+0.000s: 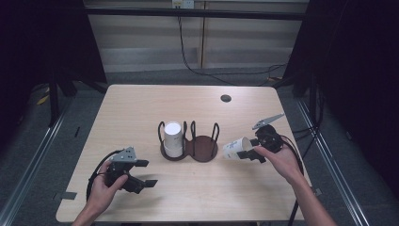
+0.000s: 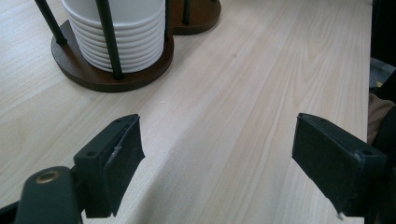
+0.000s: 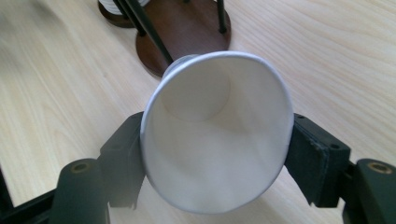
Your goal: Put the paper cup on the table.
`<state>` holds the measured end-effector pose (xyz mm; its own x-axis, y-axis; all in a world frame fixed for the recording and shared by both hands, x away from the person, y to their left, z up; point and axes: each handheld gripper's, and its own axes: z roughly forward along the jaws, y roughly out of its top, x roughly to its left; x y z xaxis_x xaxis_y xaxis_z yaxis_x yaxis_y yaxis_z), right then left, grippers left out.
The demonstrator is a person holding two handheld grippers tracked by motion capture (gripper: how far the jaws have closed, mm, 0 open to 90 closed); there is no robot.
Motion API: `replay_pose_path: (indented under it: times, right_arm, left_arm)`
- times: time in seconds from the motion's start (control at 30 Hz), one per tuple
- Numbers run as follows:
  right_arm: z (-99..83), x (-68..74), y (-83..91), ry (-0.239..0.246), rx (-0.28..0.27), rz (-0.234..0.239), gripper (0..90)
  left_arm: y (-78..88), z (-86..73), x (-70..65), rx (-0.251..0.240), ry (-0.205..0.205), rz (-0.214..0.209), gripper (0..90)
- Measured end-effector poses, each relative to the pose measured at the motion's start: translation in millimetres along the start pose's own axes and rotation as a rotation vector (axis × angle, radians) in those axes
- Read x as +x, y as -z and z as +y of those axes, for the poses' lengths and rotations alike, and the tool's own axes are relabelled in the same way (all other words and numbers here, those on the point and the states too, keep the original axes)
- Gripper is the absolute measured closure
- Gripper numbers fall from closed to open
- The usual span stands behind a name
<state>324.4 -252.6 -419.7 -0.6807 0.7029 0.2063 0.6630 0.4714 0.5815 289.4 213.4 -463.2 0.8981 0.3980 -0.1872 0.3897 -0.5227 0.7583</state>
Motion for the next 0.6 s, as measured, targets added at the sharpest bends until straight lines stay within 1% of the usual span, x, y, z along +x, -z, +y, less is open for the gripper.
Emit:
replay_pose_path:
  times: [0.07, 0.13, 0.17, 0.23, 0.4, 0.43, 0.47, 0.6]
  right_arm:
    - [1.3, -3.3, 0.2, -0.017, -0.012, 0.016, 27.7]
    - [3.7, -4.7, 0.5, -0.008, 0.002, -0.006, 27.6]
    - [4.9, -5.7, 0.9, -0.011, 0.006, -0.012, 27.6]
    - [7.0, -8.7, 1.6, -0.024, 0.015, -0.031, 27.6]
    - [9.5, -15.8, 1.9, -0.029, 0.064, -0.066, 27.2]
    - [10.2, -16.7, 1.8, -0.029, 0.073, -0.073, 27.1]
    - [11.0, -17.4, 1.4, -0.032, 0.083, -0.079, 27.1]
    - [15.3, -21.5, -2.0, -0.02, 0.134, -0.11, 27.1]
  left_arm:
    - [0.7, 0.1, -0.3, 0.005, -0.005, -0.002, 16.2]
    - [0.5, -0.1, -0.4, 0.003, -0.005, -0.005, 16.2]
    - [0.3, 0.0, -0.5, 0.006, -0.002, -0.003, 16.2]
    - [0.3, -0.2, -0.2, 0.01, -0.01, -0.003, 16.2]
    - [0.8, -0.7, 1.1, 0.003, 0.0, -0.005, 16.2]
    - [0.7, -0.9, 2.2, 0.011, -0.003, 0.001, 16.2]
    - [0.1, -1.3, 2.8, 0.01, 0.004, 0.004, 16.2]
    - [-1.1, -1.7, 2.3, 0.019, 0.002, -0.004, 16.2]
